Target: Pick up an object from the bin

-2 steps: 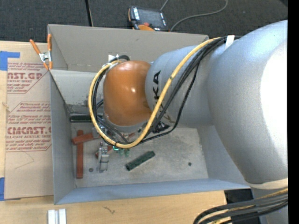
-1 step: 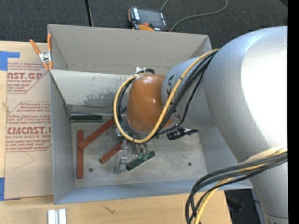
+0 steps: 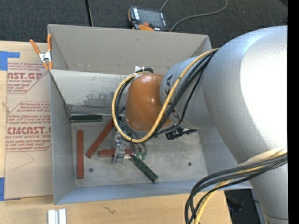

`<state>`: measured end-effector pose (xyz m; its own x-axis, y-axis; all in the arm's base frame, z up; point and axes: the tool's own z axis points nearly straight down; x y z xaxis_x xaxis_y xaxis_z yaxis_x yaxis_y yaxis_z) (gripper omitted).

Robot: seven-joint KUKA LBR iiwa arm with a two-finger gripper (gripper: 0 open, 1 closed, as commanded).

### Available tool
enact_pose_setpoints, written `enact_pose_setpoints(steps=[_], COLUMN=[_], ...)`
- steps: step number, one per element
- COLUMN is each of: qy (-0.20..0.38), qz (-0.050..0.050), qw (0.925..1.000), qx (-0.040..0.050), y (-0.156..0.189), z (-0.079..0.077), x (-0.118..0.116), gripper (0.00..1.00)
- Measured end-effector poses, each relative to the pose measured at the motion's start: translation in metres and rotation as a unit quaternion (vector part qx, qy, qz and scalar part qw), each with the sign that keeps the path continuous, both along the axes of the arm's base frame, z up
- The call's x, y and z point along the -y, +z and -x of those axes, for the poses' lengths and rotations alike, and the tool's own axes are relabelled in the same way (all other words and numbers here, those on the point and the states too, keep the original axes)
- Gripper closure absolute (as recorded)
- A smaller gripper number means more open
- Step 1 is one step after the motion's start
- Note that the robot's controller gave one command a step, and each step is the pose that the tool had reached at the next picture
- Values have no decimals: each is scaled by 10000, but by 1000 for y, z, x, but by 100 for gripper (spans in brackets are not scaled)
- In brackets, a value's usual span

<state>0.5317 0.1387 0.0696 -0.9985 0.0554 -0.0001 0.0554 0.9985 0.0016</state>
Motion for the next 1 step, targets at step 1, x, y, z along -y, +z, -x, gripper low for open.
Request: enact_pose_setpoints(steps=[1], qy=[32], qz=[6], qw=[10000], qx=[33], y=[144], z=[37], x=[40], gripper=[100])
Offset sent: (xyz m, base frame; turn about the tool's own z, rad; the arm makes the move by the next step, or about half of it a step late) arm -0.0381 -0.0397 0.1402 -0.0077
